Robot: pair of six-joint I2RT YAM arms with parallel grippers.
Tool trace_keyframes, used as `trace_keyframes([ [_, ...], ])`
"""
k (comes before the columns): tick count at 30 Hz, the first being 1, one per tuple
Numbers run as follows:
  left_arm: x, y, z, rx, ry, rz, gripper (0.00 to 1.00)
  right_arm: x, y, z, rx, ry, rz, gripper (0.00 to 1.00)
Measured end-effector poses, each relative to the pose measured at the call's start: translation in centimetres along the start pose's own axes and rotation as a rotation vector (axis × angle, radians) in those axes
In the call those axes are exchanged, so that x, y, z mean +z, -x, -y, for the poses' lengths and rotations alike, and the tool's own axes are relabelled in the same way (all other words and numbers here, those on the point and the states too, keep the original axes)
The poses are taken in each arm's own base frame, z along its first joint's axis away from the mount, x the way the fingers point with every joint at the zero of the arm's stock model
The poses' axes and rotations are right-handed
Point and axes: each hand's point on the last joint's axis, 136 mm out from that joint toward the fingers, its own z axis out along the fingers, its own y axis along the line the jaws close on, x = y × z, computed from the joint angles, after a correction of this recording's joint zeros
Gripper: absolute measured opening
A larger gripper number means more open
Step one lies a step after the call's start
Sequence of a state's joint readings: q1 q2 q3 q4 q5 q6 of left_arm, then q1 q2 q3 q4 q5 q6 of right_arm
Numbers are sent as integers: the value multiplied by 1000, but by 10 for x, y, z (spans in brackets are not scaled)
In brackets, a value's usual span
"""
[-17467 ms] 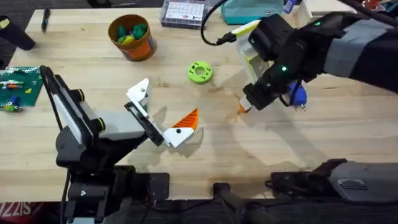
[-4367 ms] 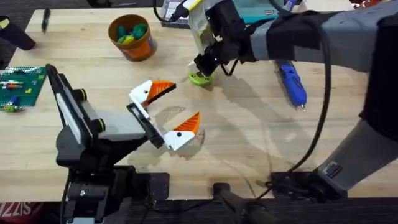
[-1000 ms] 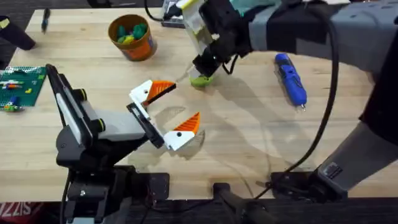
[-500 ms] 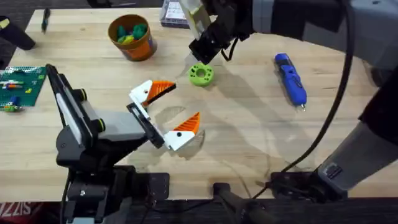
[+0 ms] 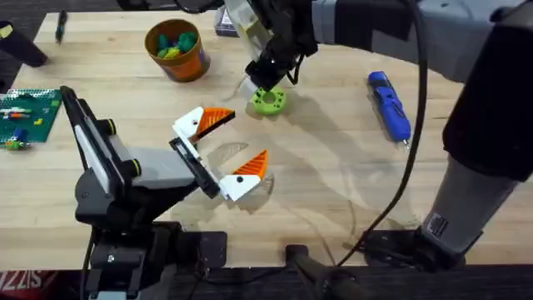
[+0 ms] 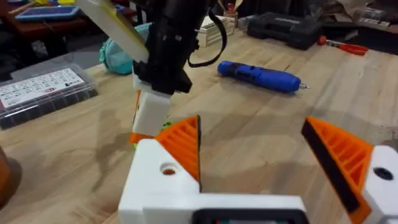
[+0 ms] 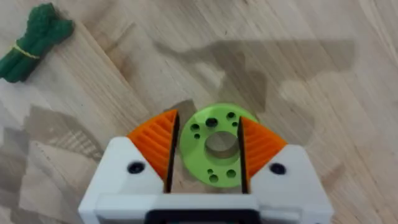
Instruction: Pick up the gripper from the table and insert it into the empty holder that is missing its gripper. Then pick up a screw, insert it into the mounting hole, and use the screwdriver to tighten it. Finally, clean up the table by picking up the vegetable and placing it into the bucket.
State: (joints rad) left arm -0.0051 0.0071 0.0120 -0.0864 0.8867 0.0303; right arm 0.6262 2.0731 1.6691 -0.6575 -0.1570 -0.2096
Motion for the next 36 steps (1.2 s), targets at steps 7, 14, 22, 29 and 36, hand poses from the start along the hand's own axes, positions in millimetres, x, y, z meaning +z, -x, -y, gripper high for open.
trace_keyframes([
  [7, 0, 0, 0, 0, 3, 0, 985, 4, -2, 0, 2, 2, -10, 420],
  [14, 0, 0, -2, 1, 13, 0, 985, 13, -7, 1, 6, 6, -29, 348],
  [22, 0, 0, -3, 1, 16, 0, 985, 17, -7, 2, 4, 4, -28, 338],
  [29, 0, 0, -3, 1, 16, 0, 985, 17, -6, 0, 0, 3, -26, 122],
  [36, 0, 0, -3, 1, 16, 0, 985, 17, -6, -2, -2, 5, -28, 6],
])
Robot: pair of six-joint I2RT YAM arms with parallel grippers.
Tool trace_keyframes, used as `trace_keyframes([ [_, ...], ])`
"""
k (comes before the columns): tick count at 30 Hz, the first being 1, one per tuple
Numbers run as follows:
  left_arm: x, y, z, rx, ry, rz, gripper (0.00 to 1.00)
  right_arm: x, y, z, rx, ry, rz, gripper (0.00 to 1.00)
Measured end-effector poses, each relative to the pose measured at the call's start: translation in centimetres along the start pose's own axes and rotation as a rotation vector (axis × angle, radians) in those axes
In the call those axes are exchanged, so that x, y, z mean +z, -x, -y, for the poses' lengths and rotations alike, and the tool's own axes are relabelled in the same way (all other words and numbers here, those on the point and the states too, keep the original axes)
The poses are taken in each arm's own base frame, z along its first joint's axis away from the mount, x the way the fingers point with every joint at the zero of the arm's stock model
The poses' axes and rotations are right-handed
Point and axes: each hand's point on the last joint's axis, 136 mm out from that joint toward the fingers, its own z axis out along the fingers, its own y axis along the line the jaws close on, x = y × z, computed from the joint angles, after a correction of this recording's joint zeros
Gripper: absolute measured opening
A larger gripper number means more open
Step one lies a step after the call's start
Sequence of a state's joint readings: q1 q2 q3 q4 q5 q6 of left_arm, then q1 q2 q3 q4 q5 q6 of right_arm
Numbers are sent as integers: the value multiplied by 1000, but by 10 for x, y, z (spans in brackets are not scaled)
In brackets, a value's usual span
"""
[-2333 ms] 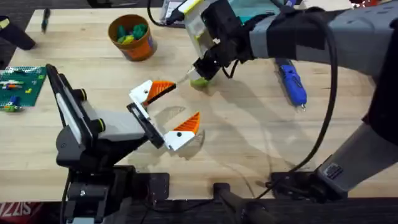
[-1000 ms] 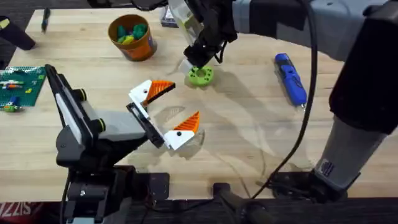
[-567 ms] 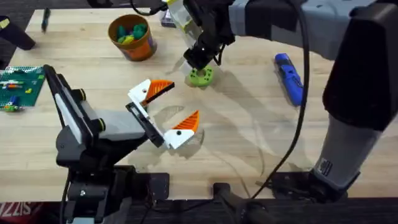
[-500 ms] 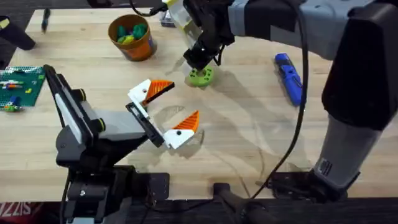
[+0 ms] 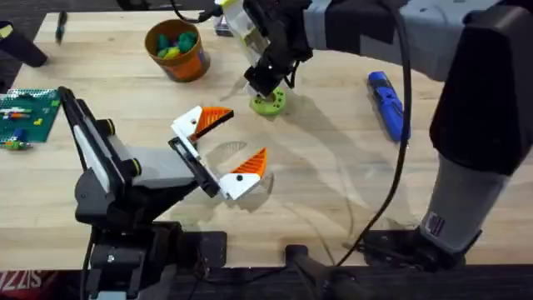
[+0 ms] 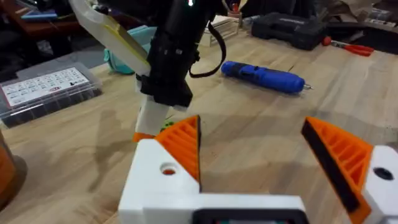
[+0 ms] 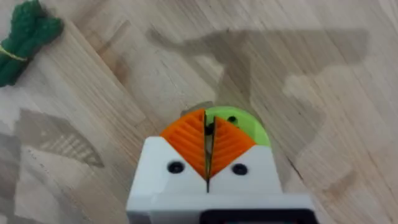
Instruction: Pick up the gripper from the table and insert it into the empty holder that is missing its gripper. Then pick up a screw, insert it into the mounting hole, and use the screwdriver to tighten it. Finally, clean up the table by picking up the vegetable and placing it into the bucket.
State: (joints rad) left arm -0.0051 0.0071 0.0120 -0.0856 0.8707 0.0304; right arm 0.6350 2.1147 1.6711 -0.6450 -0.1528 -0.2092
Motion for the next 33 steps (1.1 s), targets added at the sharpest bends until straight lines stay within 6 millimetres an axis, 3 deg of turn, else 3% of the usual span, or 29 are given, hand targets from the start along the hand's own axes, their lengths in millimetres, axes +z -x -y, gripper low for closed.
trace_keyframes([
  [3, 0, 0, 0, 0, 0, 0, 985, 0, -1, 0, 1, 1, -3, 4],
  [14, 0, 0, 0, 1, 0, 0, 985, 0, -6, -4, -10, 1, -26, 215],
  [20, 0, 0, 0, 0, 0, 0, 985, 0, -6, -5, -20, 3, -31, 269],
  [33, 0, 0, 0, 0, 0, 0, 985, 0, -8, -2, -53, -15, -39, 205],
])
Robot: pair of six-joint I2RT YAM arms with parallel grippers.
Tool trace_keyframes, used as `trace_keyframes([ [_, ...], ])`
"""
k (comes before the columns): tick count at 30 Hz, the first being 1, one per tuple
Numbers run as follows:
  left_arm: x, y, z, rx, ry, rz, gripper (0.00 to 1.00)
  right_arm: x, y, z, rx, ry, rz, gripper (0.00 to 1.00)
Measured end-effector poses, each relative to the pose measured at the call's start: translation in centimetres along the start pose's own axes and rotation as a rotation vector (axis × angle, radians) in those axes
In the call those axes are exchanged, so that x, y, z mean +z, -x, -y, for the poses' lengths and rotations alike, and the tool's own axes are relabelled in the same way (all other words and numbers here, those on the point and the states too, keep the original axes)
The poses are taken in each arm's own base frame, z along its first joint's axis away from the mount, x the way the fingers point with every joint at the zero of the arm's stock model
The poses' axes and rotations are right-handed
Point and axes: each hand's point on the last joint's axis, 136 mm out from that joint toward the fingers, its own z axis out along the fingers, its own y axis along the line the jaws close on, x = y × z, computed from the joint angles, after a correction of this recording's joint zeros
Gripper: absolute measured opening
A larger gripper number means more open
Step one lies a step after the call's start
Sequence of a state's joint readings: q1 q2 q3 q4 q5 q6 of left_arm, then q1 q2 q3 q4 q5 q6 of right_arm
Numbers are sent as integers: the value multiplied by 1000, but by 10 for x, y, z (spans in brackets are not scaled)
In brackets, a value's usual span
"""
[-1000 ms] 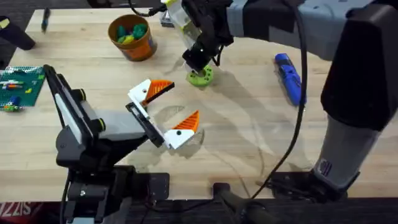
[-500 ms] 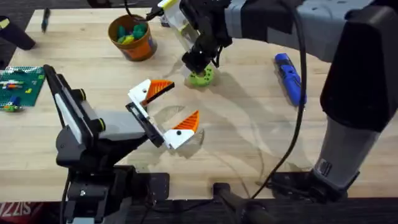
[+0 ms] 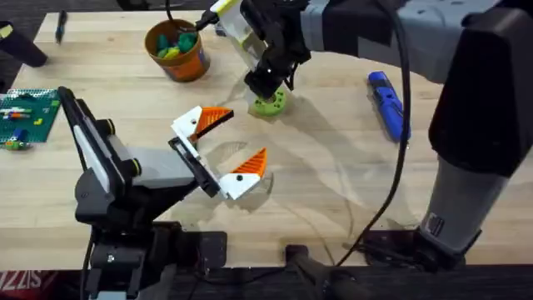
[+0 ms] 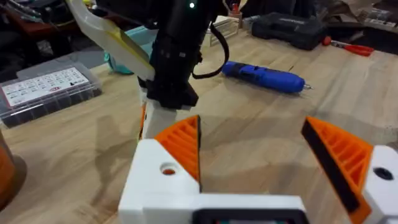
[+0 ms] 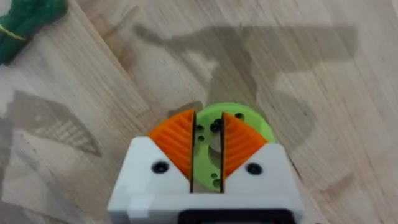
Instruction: Pick up the gripper from the table and insert it into the empty holder that is missing its gripper. Then pick up a screw, insert it into the mounting hole, and use the screwdriver to tighten it. Finally, clean up the table by picking up the vegetable and placing it into the bucket.
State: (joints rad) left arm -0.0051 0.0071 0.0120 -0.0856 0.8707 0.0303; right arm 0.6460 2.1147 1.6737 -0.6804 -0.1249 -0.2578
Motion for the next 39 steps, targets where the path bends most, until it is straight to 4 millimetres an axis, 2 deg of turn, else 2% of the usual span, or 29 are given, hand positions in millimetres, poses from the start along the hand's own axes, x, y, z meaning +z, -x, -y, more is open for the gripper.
trace_keyframes([
  [18, 0, 0, 0, 0, 0, 0, 985, 0, -4, -1, -130, -6, -18, 208],
  [21, 0, 0, 0, 0, 0, 0, 985, 0, -4, 0, -141, -12, -20, 154],
  [25, 0, 0, 0, 0, 0, 0, 985, 0, -4, 3, -146, -25, -22, 10],
  [39, 0, 0, 0, 0, 0, 0, 985, -3, -8, 2, -144, -20, -47, 4],
])
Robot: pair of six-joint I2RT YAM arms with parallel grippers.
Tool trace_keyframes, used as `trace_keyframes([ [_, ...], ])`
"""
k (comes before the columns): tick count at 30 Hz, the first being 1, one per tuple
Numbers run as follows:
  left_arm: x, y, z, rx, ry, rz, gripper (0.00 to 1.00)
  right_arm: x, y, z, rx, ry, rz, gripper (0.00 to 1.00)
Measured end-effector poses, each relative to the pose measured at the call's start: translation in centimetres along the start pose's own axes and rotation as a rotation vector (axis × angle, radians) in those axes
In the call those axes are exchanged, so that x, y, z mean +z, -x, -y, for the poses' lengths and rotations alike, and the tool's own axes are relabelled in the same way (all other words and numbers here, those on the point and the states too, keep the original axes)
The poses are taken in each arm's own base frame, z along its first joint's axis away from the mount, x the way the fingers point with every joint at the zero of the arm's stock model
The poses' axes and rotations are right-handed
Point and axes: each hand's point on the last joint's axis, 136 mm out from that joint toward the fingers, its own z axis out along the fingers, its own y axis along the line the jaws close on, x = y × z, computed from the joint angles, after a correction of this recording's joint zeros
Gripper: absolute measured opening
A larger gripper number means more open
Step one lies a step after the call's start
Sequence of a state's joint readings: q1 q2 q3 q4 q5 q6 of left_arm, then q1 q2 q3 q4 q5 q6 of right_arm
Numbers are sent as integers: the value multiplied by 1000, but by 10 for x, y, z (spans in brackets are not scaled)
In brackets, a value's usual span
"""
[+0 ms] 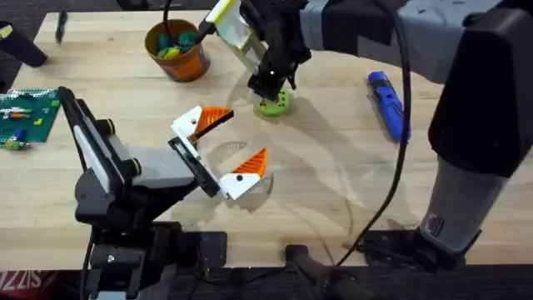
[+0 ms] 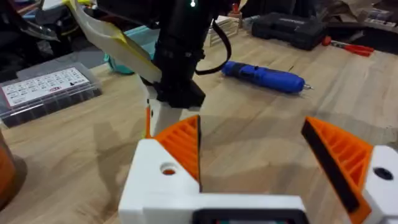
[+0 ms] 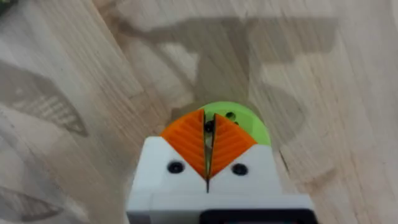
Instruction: Pick up the gripper from the table and insert it into the empty holder that is missing its gripper. Then pick up a screw, insert it into the mounting hole, and use the screwdriver to tighten it. Finally, clean up the table by picking up the vegetable and placing it into the bucket.
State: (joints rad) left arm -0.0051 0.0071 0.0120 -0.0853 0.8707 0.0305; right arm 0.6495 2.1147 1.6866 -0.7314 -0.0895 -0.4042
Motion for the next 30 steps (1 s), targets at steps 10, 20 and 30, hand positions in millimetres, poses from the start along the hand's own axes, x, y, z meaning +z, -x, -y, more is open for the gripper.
trace_keyframes([
  [10, 0, 0, 0, 0, 0, 0, 985, -8, -10, 0, 23, -4, -49, 4],
  [20, 0, 0, 0, 0, 0, 0, 985, -48, 8, 4, 93, -45, 40, 4],
  [30, 0, 0, 0, 0, 0, 0, 985, -78, 13, 2, 140, -56, 85, 4],
])
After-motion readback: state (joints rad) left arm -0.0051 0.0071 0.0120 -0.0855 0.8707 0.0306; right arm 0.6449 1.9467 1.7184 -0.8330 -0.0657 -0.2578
